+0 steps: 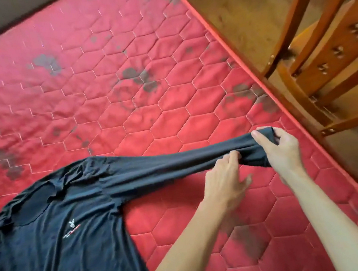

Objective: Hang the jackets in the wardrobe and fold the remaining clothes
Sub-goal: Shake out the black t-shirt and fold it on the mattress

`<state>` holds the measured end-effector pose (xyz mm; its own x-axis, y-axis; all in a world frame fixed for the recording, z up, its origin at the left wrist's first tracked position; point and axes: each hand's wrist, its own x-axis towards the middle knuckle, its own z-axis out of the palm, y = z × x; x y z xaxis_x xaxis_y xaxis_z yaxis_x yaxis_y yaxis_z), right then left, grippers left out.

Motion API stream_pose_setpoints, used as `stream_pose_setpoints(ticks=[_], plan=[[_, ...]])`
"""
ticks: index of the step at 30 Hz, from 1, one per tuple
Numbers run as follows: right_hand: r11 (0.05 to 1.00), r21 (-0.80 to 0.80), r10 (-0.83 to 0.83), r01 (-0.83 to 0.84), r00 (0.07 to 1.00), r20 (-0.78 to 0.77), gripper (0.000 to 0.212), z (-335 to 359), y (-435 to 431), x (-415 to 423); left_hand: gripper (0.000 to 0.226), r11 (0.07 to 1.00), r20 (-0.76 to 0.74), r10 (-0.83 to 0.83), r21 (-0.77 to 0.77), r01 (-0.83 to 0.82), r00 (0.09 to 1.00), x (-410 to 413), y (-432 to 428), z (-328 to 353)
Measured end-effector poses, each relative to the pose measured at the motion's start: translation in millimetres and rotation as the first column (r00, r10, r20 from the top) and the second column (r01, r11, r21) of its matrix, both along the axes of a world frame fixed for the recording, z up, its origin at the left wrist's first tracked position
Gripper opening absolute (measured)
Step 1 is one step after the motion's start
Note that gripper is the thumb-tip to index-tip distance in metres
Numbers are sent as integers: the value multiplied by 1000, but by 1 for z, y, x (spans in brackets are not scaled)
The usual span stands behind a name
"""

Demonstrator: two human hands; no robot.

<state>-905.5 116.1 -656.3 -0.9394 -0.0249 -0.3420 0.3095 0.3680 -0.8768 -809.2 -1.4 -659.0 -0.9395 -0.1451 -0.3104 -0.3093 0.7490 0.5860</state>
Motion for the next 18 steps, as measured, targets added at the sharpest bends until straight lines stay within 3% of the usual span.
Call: stream_pose_setpoints(ticks=[2, 5, 8, 12, 18], plan=[[999, -36, 41, -40, 999, 34, 20, -1, -5, -4, 44, 998, -84, 62, -14, -63, 995, -14, 4, 4], [990, -51, 133, -131, 990, 50, 16, 2, -20, -1, 56, 995, -151, 103, 11, -103, 983, -22, 3, 8], [973, -129, 196, -190, 980, 33, 8, 15, -43, 5, 43, 980, -198, 187, 103, -169, 962, -13, -16, 14], [961, -130, 250, -245, 968, 31, 31, 24, -93, 36, 31, 942, -91, 262, 242, -234, 961, 19, -69, 16], [896, -280, 404, -345, 895, 190, 26, 29, -208, 124, 41, 853, -63, 420, 369, -370, 905, 126, -175, 9]])
